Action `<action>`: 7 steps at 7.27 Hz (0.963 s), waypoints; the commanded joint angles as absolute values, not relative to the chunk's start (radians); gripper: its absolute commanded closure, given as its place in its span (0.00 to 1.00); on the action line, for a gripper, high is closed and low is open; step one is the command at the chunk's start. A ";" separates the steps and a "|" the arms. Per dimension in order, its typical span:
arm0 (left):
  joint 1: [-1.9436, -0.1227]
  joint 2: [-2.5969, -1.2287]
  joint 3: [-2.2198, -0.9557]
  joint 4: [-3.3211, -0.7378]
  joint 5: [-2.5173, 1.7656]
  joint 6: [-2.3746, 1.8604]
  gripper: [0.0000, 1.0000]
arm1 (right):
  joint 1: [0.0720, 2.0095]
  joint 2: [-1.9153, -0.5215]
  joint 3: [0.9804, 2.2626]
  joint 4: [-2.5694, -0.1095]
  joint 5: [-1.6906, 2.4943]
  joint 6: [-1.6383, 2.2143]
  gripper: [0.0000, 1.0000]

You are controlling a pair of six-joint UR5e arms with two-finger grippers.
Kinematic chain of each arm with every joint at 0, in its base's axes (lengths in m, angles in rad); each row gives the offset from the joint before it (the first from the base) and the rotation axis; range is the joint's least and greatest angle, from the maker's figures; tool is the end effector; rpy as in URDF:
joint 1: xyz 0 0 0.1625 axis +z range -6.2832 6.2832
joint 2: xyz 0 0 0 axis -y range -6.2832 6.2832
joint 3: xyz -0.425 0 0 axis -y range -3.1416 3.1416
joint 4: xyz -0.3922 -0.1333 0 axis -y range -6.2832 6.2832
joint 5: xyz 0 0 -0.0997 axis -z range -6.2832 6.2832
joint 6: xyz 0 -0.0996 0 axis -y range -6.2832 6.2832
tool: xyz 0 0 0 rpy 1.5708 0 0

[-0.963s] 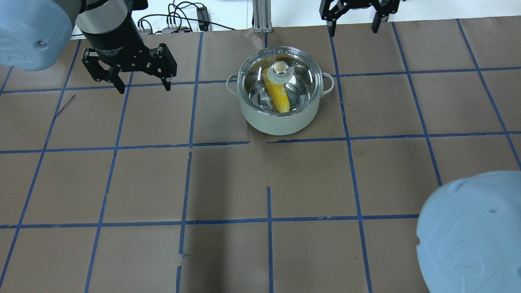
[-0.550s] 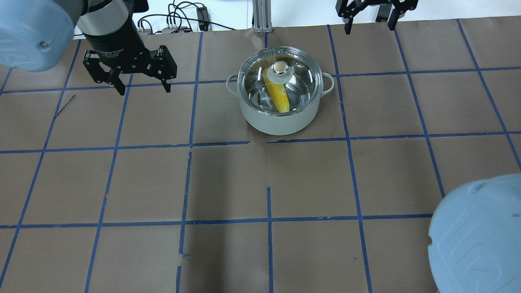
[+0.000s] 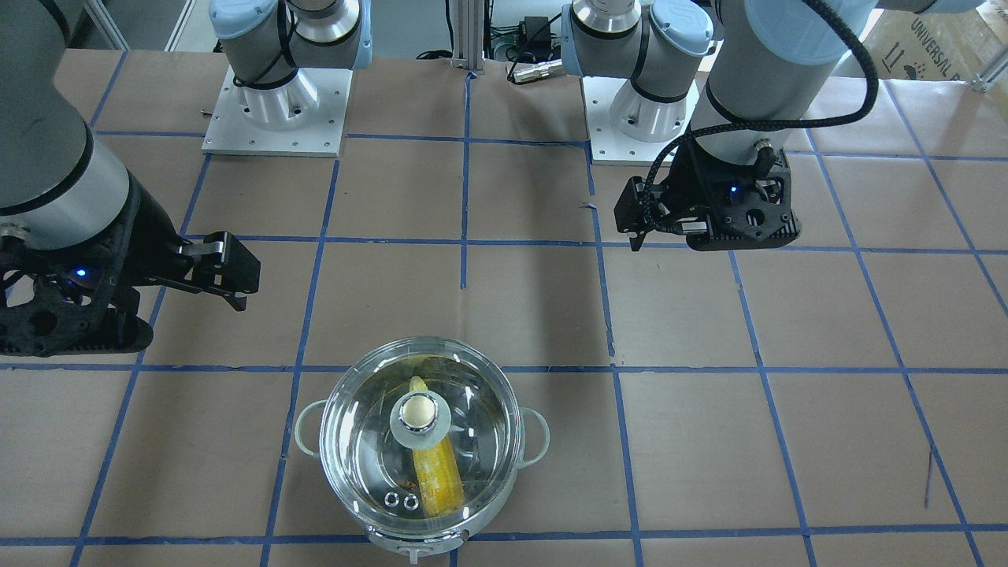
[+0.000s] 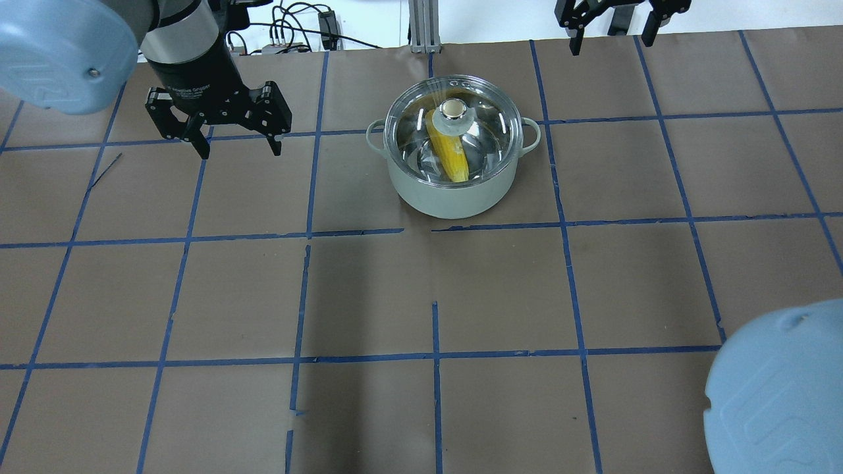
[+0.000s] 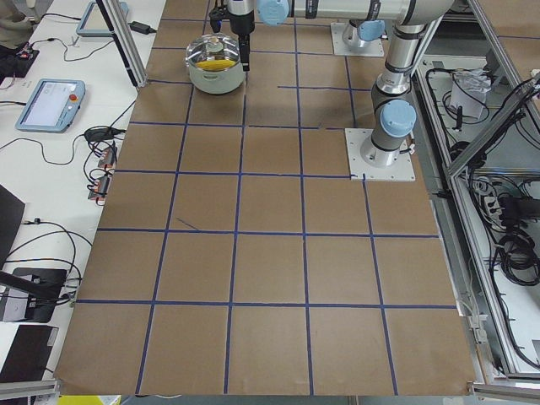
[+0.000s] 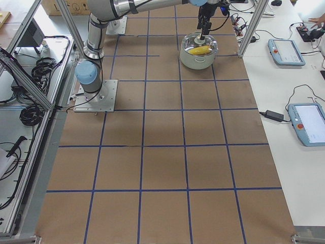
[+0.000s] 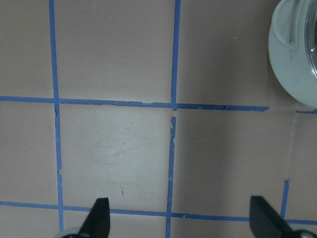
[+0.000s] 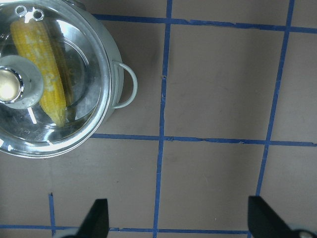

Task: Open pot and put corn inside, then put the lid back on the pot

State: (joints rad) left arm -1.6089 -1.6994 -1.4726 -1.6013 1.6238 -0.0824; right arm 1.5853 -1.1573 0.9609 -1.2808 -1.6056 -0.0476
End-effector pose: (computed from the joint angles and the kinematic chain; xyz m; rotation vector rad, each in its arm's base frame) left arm -0.1485 -0.5347 0.4667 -0.0658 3.0831 0.0888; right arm 0.1392 -0.6434 0.5198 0.0989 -3.1034 -0.1463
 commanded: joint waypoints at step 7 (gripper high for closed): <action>-1.614 -1.703 -1.477 -1.612 1.623 -0.080 0.00 | 1.585 -1.382 1.317 -1.491 -1.606 -0.034 0.01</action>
State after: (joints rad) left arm -1.6133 -1.7005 -1.4736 -1.6114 1.6245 -0.0798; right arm 1.5814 -1.3517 1.2376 -1.4122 -1.6026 -0.0427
